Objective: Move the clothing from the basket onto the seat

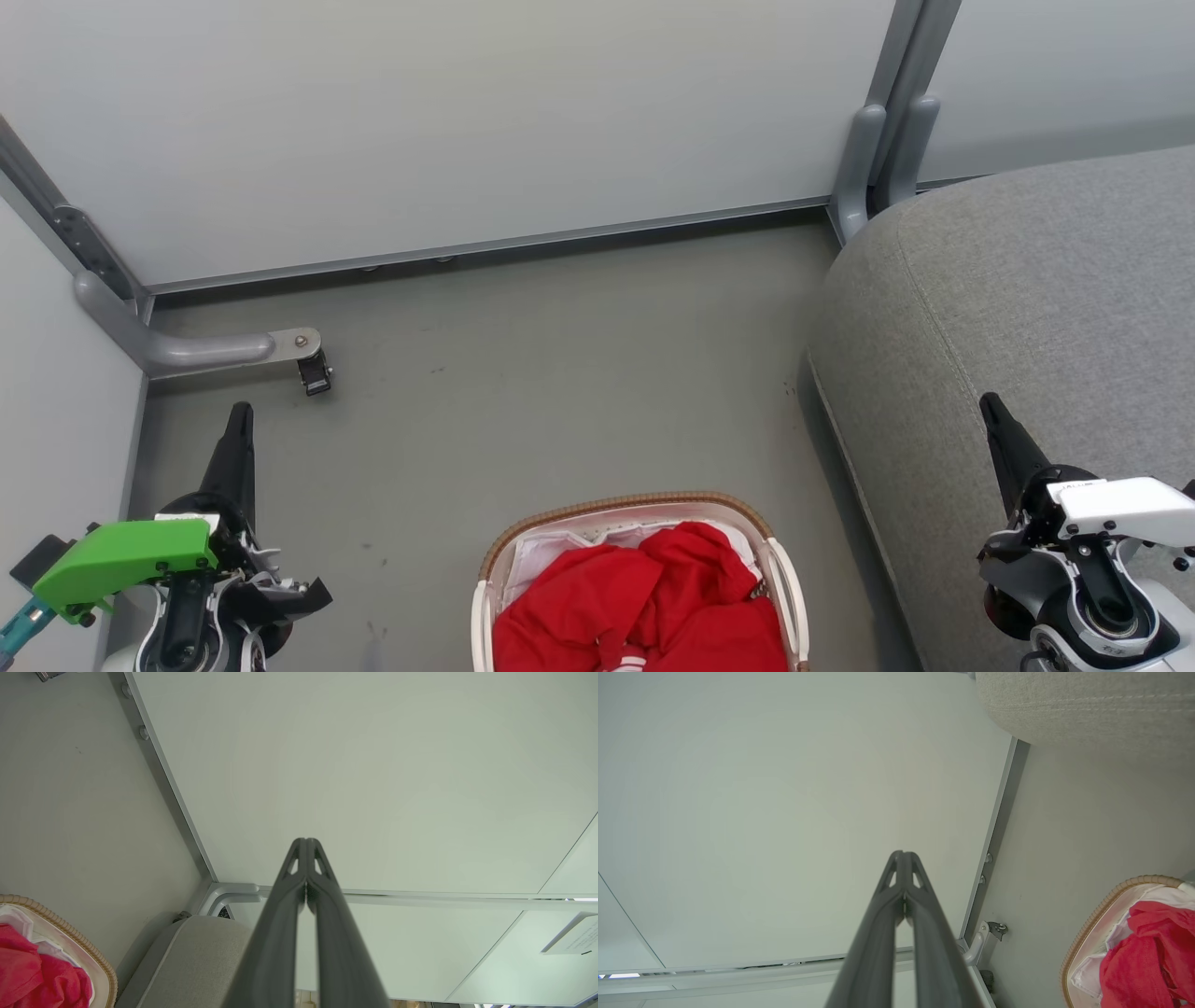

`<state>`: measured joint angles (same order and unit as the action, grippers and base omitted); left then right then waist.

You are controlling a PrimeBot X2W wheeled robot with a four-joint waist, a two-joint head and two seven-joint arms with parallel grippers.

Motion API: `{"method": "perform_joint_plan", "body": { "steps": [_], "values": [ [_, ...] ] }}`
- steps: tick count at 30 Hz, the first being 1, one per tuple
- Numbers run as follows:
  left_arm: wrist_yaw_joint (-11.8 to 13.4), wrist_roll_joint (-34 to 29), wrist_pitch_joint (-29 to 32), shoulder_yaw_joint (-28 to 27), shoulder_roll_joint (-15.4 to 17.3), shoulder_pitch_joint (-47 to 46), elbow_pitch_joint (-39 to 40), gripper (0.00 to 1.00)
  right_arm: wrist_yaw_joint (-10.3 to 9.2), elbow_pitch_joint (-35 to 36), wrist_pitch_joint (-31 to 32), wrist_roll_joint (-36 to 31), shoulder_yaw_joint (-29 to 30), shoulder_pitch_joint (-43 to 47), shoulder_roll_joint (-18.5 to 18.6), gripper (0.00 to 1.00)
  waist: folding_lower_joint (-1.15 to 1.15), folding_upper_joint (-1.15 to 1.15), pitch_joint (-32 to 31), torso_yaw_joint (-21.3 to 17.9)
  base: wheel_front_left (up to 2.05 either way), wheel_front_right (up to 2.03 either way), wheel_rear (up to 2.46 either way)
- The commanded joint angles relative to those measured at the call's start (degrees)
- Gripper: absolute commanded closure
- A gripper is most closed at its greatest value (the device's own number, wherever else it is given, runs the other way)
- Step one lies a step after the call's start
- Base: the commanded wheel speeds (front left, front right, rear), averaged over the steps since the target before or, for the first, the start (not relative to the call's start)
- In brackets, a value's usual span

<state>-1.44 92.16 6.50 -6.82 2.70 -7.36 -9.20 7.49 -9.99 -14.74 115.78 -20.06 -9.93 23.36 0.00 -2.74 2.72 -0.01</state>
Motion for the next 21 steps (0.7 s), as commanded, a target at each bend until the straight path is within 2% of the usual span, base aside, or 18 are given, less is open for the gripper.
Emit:
{"method": "perform_joint_plan", "body": {
  "steps": [1,21],
  "values": [
    [0.1,0.1,0.1,0.0,0.4,-0.3,0.2,1.00,0.00,0.1,-0.3,0.1,0.0,-0.2,0.3,1.00,0.00,0.00,0.0,0.0,0.00,0.00,0.00],
    [0.1,0.1,0.1,0.0,0.4,-0.3,0.2,1.00,0.00,0.1,-0.3,0.1,0.0,-0.2,0.3,1.00,0.00,0.00,0.0,0.0,0.00,0.00,0.00]
  ]
}}
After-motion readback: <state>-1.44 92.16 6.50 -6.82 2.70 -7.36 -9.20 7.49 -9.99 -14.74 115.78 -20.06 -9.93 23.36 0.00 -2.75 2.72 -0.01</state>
